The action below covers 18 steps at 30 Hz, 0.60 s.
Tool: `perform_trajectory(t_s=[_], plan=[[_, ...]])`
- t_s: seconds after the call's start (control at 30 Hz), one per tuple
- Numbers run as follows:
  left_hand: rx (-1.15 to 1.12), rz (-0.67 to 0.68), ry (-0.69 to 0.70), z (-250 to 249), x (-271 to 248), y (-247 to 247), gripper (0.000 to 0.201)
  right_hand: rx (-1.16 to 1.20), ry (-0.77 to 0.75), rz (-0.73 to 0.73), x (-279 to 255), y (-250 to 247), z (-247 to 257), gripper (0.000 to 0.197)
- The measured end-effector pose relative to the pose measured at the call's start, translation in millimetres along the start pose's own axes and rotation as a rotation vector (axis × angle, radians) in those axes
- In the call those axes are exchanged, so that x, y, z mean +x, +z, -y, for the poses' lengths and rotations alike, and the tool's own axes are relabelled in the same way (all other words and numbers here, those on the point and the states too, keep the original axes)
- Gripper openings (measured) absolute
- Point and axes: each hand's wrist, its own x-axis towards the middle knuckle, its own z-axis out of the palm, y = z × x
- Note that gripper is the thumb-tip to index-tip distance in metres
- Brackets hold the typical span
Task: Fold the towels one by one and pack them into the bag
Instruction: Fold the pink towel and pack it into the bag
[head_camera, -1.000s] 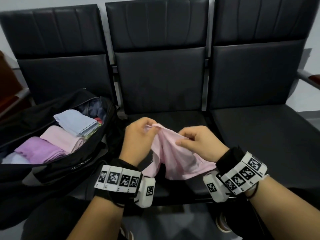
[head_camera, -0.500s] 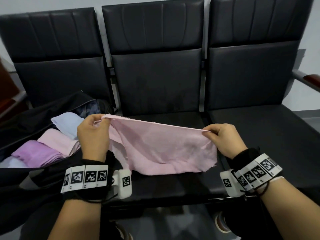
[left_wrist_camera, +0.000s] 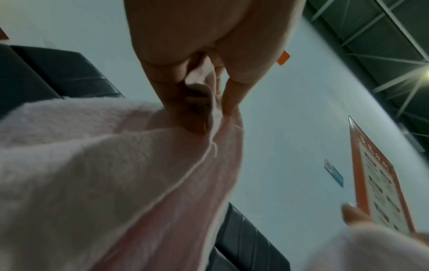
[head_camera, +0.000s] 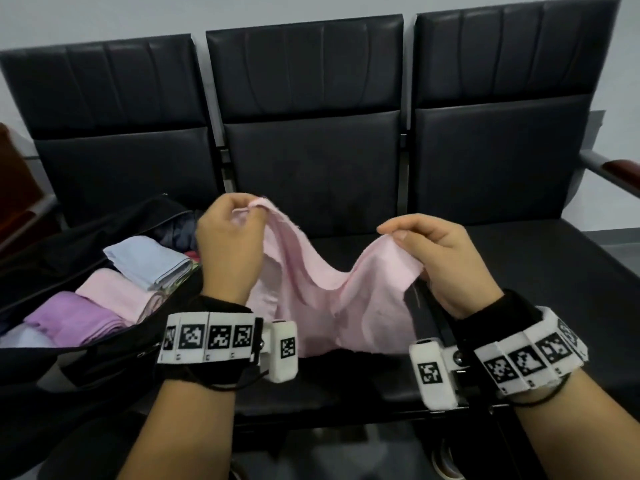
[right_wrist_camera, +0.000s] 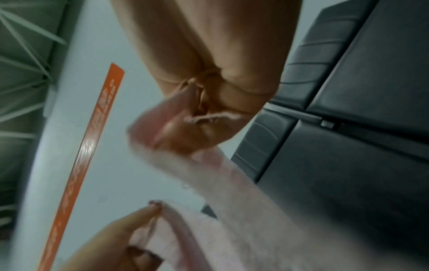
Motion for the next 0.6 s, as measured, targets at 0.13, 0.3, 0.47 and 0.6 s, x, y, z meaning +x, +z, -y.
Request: perform_trajectory(t_s=[0.13,0.3,0.47,0.6], plan=[[0.033,0.36,-0.055,7.5,-14.7,17.0,0.029,0.171,0.146,0.241,-3.6,11.1,-6.8,0.042],[0.093,0.52,-0.125,34.9,-37.8,14.1,0.037,-0.182,0.038,0.215,-14.5,16.5,-27.3,0.021],[-0.044,0.509,-0.19,29.8,-51.1,14.9,0.021,-0.342,-0.087,0.144,-13.9,37.4,-22.3,0.019],[-0.112,0.542,-0.186,18.1,-54.6,12.6,0.006,-0.333,-0.108,0.158,-8.7,52.4,-15.7,0.02]])
